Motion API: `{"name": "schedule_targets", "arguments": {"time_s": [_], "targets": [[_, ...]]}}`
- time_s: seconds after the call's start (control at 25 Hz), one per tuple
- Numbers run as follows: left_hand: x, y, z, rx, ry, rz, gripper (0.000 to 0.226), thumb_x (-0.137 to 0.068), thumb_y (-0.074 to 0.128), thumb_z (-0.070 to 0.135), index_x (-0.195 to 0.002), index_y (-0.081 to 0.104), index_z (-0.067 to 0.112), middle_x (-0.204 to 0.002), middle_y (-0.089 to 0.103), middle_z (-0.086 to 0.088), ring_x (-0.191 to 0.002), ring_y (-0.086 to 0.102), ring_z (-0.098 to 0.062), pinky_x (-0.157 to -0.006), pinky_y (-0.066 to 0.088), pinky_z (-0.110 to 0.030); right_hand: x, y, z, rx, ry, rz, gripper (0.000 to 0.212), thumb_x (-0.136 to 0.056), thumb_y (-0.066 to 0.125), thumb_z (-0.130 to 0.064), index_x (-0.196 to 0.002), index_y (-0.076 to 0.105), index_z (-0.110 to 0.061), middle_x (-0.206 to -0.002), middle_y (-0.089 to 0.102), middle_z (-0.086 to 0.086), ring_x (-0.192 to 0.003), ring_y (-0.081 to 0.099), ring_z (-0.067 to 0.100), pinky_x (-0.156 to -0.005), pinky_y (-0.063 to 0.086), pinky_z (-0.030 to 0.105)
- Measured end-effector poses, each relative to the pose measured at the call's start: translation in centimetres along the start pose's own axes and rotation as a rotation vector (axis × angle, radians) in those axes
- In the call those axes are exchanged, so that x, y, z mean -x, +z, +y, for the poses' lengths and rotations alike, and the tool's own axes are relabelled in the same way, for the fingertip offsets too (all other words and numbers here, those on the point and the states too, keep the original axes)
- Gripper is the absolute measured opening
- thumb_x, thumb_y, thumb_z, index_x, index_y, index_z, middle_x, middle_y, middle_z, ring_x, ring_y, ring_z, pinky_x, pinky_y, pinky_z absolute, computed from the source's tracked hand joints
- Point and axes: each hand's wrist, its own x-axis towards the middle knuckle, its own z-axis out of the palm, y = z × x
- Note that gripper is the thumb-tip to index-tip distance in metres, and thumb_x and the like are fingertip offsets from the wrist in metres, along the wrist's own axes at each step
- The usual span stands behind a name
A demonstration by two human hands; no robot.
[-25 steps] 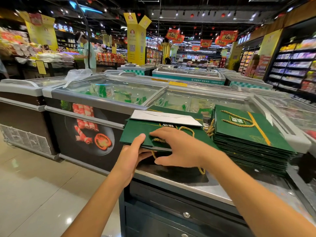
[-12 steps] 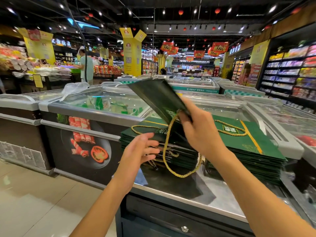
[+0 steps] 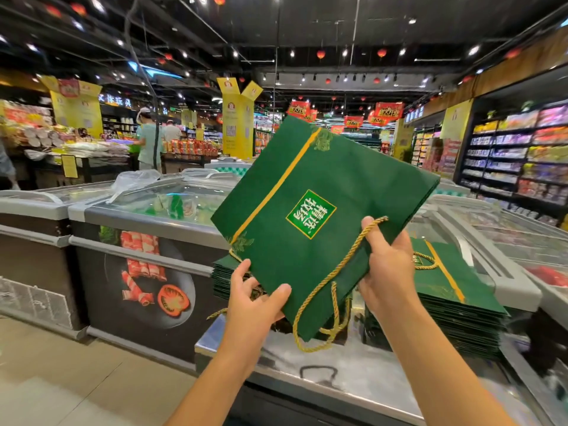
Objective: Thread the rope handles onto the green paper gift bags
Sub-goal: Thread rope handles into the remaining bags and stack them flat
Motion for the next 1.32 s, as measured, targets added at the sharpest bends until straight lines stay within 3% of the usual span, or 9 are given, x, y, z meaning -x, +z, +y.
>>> {"name": "schedule_targets", "arguments": {"time_s": [0.12,0.24,0.4,0.52,0.6,0.72,0.84,0.92,1.32], "targets": [[-0.2,-0.7,-0.1,0.017,0.057,0.048,0.08,-0.09,0.07,0.001,-0.15,0.032,0.04,-0.143,0.05,0.007,-0.11,0.069,-0.017,-0.084,0.058,-0.034,0.2,-1.1,0.1,0.063,0.011,-0.078,0.032,-0.097,0.059,0.004,-0.124,0.06,-0.012,-0.112,0.075,0.007,-0.1,0.073,0.025,-0.082,0.06,0.039],[-1.0,-1.9,0.7,0.039,0.126,0.073,0.082,-0.092,0.058,-0.013,-0.155,0.028,0.03,-0.12,0.057,0.027,-0.106,0.07,-0.007,-0.096,0.053,-0.037,-0.2,-2.8,-0.9,0.154,0.064,-0.151,0.045,-0.09,0.063,0.009,-0.131,0.056,-0.009,-0.115,0.073,0.01,-0.106,0.071,0.028,-0.085,0.058,0.035],[-3.3,-4.3,2.0,-0.009,0.171,0.05,0.079,-0.093,0.053,-0.017,-0.156,0.03,0.024,-0.146,0.052,0.006,-0.126,0.06,-0.023,-0.11,0.044,-0.052,-2.1,-6.1,-3.3,0.154,0.082,-0.111,0.059,-0.088,0.068,-0.005,-0.141,0.049,-0.023,-0.112,0.071,0.01,-0.092,0.073,0.021,-0.07,0.061,0.029],[-5.0,-4.1,3.4,-0.121,0.182,-0.003,0.071,-0.096,0.052,-0.012,-0.155,0.032,0.023,-0.156,0.041,-0.002,-0.133,0.054,-0.022,-0.113,0.042,-0.05,-3.2,-7.6,-4.3,0.594,0.067,-0.172,0.052,-0.089,0.075,-0.011,-0.133,0.059,-0.033,-0.1,0.068,0.011,-0.087,0.072,0.021,-0.069,0.059,0.031],[-6.0,-3.0,4.3,-0.272,0.222,-0.053,0.071,-0.096,0.06,-0.003,-0.156,0.031,0.022,-0.158,0.038,-0.001,-0.14,0.044,-0.014,-0.119,0.035,-0.043,-3.7,-8.4,-4.9,0.885,0.065,-0.206,0.048,-0.086,0.08,-0.023,-0.128,0.063,-0.039,-0.106,0.064,0.013,-0.089,0.069,0.021,-0.072,0.055,0.033],[-7.7,-0.3,5.3,-0.515,0.212,-0.196,0.085,-0.089,0.076,0.017,-0.158,0.026,0.026,-0.151,0.038,0.01,-0.134,0.038,-0.003,-0.112,0.034,-0.026,-4.5,-9.6,-6.4,1.134,0.043,-0.191,0.057,-0.085,0.079,-0.039,-0.138,0.056,-0.038,-0.124,0.055,0.001,-0.113,0.053,0.018,-0.087,0.045,0.034],[-9.3,3.7,5.7,-0.622,0.208,-0.339,0.079,-0.087,0.078,0.026,-0.152,0.033,0.03,-0.141,0.047,0.016,-0.126,0.048,0.001,-0.101,0.039,-0.023,-5.3,-11.5,-8.6,1.333,0.002,-0.123,0.064,-0.089,0.073,-0.046,-0.146,0.05,-0.029,-0.14,0.051,-0.003,-0.126,0.05,0.02,-0.092,0.041,0.035],[-10.2,6.7,5.3,-0.668,0.219,-0.405,0.083,-0.088,0.076,0.029,-0.156,0.03,0.023,-0.145,0.046,0.011,-0.128,0.047,-0.005,-0.1,0.036,-0.023,-5.7,-13.3,-10.2,1.428,-0.001,-0.078,0.066,-0.09,0.07,-0.048,-0.148,0.049,-0.025,-0.15,0.05,-0.001,-0.131,0.05,0.022,-0.098,0.043,0.038],[-11.5,14.9,-0.9,-0.828,0.126,-0.615,0.092,-0.087,0.074,0.044,-0.159,0.023,0.017,-0.159,0.035,0.001,-0.142,0.039,-0.017,-0.109,0.035,-0.028,-4.3,-21.0,-12.9,1.601,0.071,0.015,0.07,-0.091,0.069,-0.044,-0.15,0.047,-0.012,-0.152,0.05,0.006,-0.137,0.049,0.025,-0.107,0.041,0.038]]}}
